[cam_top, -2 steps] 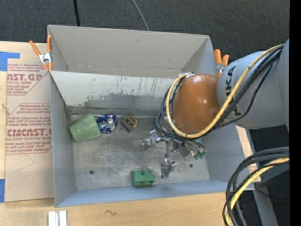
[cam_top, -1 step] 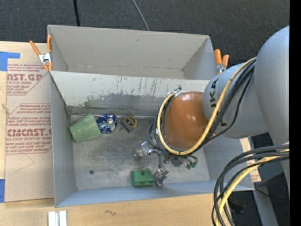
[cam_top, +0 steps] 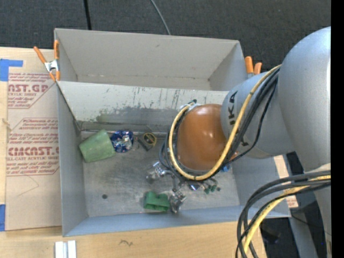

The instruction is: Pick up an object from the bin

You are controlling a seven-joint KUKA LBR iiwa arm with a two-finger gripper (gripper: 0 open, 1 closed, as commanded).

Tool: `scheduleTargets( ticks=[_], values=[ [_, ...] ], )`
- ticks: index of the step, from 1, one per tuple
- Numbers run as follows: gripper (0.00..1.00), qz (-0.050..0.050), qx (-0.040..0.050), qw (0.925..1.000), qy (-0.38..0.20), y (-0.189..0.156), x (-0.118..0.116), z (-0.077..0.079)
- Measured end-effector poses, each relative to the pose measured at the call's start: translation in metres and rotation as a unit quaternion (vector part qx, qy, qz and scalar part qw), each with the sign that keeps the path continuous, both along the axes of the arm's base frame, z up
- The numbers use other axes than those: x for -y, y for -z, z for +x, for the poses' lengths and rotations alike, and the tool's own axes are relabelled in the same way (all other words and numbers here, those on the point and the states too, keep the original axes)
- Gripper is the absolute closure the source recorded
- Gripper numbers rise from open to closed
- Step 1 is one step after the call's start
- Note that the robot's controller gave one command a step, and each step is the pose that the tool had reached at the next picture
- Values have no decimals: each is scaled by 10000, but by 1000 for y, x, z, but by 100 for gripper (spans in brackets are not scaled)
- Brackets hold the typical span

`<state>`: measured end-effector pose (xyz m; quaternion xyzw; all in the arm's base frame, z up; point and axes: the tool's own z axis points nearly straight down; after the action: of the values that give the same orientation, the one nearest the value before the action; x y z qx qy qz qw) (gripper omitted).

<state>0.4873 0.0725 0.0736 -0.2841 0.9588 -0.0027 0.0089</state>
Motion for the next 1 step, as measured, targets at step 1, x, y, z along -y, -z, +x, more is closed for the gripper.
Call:
scheduleTargets(
  ticks=[1],
  values=[
    [0, -5, 7, 9991, -430, 0, -15, -2]
  ],
)
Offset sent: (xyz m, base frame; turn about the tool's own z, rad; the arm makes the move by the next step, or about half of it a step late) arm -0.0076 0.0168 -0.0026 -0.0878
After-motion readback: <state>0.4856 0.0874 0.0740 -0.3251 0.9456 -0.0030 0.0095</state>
